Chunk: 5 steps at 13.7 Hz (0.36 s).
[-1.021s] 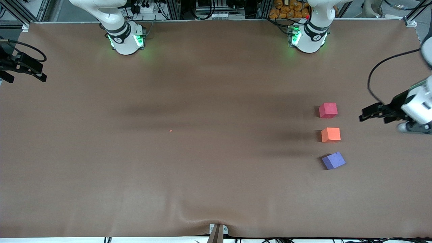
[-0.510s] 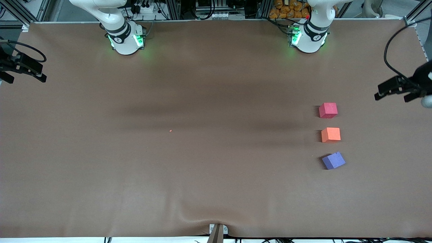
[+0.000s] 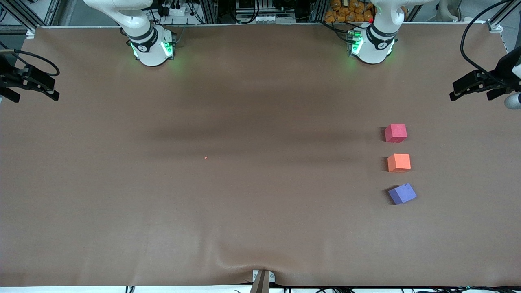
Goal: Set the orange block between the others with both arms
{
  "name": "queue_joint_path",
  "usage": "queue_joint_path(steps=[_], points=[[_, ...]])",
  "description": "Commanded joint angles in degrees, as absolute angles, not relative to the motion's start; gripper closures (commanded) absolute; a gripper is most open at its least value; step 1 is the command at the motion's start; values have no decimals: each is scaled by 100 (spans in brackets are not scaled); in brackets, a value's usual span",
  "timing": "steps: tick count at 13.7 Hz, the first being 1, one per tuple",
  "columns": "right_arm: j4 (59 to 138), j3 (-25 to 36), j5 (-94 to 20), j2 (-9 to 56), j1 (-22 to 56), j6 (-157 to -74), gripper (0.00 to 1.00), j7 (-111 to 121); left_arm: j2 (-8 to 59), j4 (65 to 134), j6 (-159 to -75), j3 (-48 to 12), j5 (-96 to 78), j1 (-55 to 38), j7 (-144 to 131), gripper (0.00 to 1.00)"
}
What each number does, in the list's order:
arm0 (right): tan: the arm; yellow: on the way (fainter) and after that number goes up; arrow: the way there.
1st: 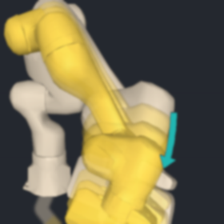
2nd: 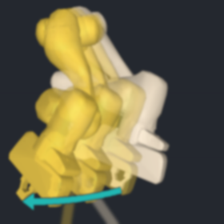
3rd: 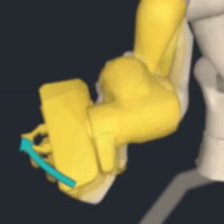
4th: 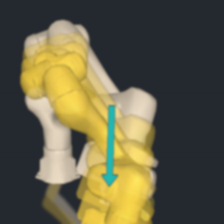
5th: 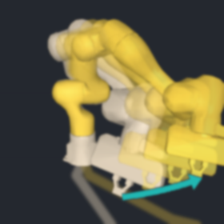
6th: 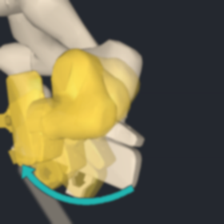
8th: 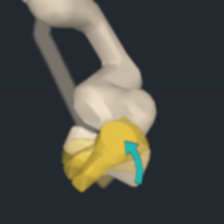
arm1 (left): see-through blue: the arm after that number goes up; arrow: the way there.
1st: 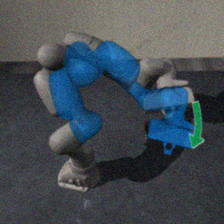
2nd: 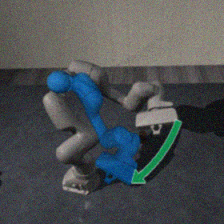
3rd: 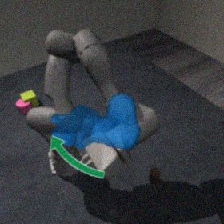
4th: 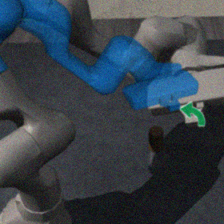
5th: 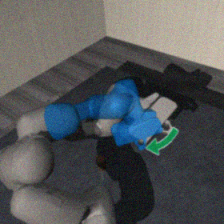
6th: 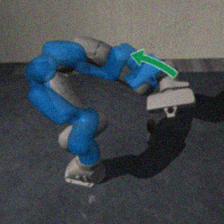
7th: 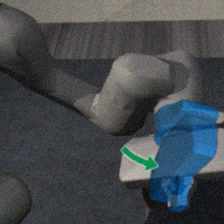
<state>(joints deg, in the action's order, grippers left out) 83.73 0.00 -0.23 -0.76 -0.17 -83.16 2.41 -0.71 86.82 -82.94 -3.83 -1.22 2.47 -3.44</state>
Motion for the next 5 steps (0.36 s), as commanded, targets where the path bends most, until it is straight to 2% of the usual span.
queue_joint_path(steps=[1,5], points=[[8402,0,-26,-97,-53,-8358,0,246,-123,8500,-8191,-351,393,114,-361,0],[8411,9,-26,-88,-131,-8393,0,246,-114,8473,-8086,-369,378,149,-343,0]])
